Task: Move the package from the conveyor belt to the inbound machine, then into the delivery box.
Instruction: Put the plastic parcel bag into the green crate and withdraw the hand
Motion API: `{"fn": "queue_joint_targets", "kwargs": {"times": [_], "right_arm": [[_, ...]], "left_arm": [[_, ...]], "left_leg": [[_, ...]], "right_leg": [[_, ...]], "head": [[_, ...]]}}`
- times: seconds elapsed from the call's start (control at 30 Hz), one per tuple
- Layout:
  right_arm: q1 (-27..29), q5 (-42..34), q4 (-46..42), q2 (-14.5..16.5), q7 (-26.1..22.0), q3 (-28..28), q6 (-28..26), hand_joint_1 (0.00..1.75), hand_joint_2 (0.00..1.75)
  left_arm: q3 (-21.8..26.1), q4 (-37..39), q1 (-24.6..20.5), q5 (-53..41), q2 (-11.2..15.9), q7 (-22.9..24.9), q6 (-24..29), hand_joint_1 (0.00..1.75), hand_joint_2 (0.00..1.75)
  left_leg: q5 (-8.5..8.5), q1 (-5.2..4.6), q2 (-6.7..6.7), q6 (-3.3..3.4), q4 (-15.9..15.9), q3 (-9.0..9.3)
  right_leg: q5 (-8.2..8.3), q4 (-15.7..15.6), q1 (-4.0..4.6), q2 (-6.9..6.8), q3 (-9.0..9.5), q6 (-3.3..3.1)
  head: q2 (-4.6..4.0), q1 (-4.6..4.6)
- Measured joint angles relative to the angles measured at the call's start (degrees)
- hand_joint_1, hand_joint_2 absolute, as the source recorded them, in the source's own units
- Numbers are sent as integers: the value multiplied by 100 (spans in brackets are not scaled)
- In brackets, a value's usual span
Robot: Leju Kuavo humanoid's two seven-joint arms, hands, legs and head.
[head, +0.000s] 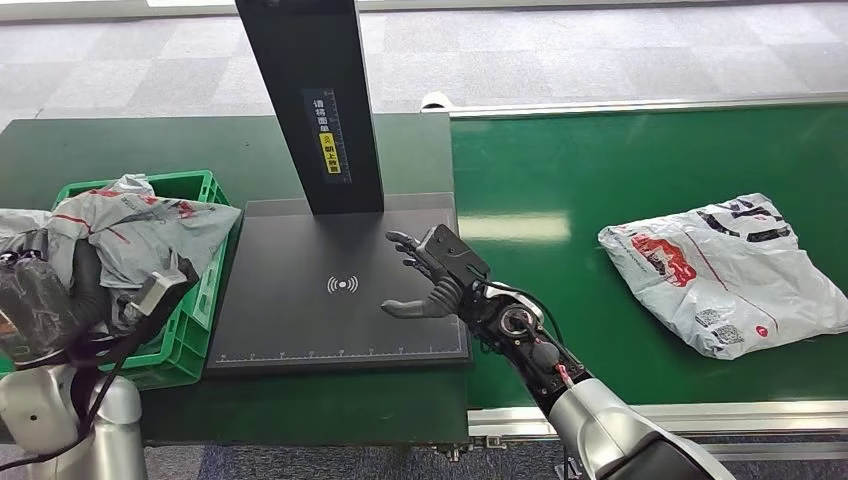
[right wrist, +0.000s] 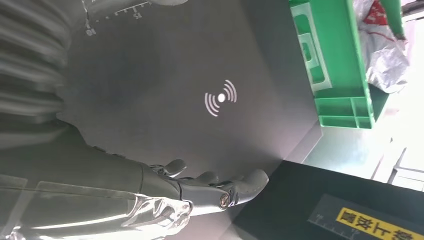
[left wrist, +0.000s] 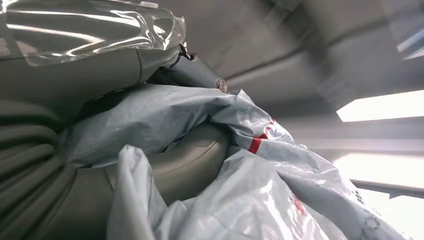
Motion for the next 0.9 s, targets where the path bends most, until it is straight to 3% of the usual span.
{"fn": "queue_joint_targets", "kwargs": {"times": [0.07,0.1,0.23,0.27,0.3,0.4,0.43,0.57,0.7,0.83,0.9], "right_arm": [[30,50,0,-35,-15,10,-7,0,175],[40,75,0,-50,-18,14,-9,0,175],[53,139,0,-83,-19,28,10,0,175],[55,147,0,-90,-15,31,36,0,175],[56,149,0,-97,-7,32,69,0,175],[58,147,0,-107,19,39,140,0,175],[59,149,0,-107,20,42,146,0,175],[65,155,0,-109,23,46,150,0,175],[84,166,0,-112,30,52,155,0,175],[100,163,0,-116,41,56,181,0,175],[106,142,0,-119,64,57,249,0,175]], "left_arm": [[-322,676,-60,-90,327,1429,-7,175,175],[-472,1008,-89,-75,459,1853,-11,175,175],[-884,2089,-208,172,808,2094,-53,171,175],[-932,2303,-248,256,867,2076,-79,162,175],[-964,2466,-287,331,918,2054,-109,136,175],[-1032,2799,-370,491,1040,1991,-177,21,175],[-1044,2858,-378,531,1067,1974,-174,3,175],[-1054,2934,-370,660,1143,1863,-59,0,0],[-1030,2709,-240,729,1161,1579,7,0,0],[-947,2290,-116,791,1129,1253,23,0,175],[-837,2044,-55,995,1067,827,26,0,175]], "left_leg": [[2,2,1,-1,0,1],[2,2,0,-1,0,1],[3,1,4,-2,0,-3],[3,0,5,-2,0,-4],[3,0,4,-2,1,-4],[2,-1,-3,-1,0,-4],[2,-1,-2,-1,-1,-4],[2,-1,1,-1,-1,-2],[3,0,1,-2,-1,-2],[3,0,-2,-2,-1,-4],[3,0,-1,-2,-1,-4]], "right_leg": [[1,0,2,1,0,-1],[0,0,2,1,1,-1],[0,1,2,3,1,0],[0,1,1,4,1,0],[0,0,0,4,1,0],[0,0,-2,2,3,1],[0,0,-1,2,3,1],[0,0,-1,2,4,0],[0,0,1,3,4,0],[0,0,1,2,4,0],[0,0,1,2,4,0]], "head": [[0,-1],[0,-1],[0,2],[0,2],[0,1],[0,1],[0,1],[0,0],[0,1],[0,1],[0,1]]}}
